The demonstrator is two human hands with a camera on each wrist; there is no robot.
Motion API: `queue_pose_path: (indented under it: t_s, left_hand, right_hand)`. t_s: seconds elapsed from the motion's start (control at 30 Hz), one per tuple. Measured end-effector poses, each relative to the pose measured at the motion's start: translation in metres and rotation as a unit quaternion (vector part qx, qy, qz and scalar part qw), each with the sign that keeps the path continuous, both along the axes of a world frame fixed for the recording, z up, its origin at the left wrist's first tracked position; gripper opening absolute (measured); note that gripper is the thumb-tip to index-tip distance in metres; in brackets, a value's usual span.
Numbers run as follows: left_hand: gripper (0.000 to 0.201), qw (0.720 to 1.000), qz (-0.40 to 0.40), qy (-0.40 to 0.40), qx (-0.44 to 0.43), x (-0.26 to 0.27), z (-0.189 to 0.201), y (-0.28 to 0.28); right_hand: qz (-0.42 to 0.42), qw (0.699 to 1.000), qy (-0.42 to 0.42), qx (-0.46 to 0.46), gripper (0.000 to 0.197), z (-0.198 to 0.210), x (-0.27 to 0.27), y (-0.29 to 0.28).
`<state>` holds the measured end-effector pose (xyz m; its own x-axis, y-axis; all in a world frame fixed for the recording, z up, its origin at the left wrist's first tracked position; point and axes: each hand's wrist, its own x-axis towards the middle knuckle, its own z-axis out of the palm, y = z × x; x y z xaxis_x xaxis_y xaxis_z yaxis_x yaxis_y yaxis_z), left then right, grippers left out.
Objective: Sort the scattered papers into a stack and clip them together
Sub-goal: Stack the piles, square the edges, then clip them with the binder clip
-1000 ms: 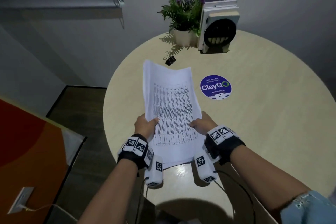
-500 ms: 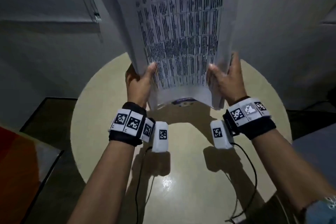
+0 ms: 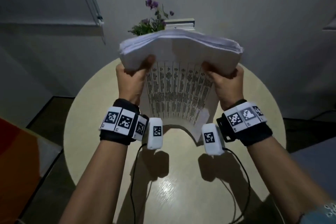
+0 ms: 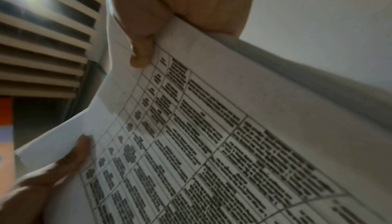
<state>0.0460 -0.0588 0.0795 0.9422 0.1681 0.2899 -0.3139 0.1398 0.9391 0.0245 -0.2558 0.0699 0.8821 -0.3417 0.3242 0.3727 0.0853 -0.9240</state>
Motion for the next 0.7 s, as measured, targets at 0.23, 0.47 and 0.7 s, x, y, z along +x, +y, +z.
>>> queue_pose_path:
  t_s: [0.23, 0.47, 0.7]
  left_hand:
    - [0.066, 0.996, -0.088, 0.031, -0.007, -0.002, -0.023, 0.02]
    - [0.024, 1.0, -0.011, 0.008, 0.011, 0.002, -0.02, -0.002]
    - [0.068, 0.997, -0.068, 0.004, -0.032, 0.0, -0.015, 0.014]
  right_hand:
    - [0.076, 0.996, 0.055, -0.008, 0.053, -0.026, -0.01, -0.023]
    - [0.004, 0.998, 0.02, -0.055, 0.02, -0.015, 0.001, -0.007]
    - [0.081, 0.996, 0.04, -0.007, 0.062, -0.007, 0.002, -0.026]
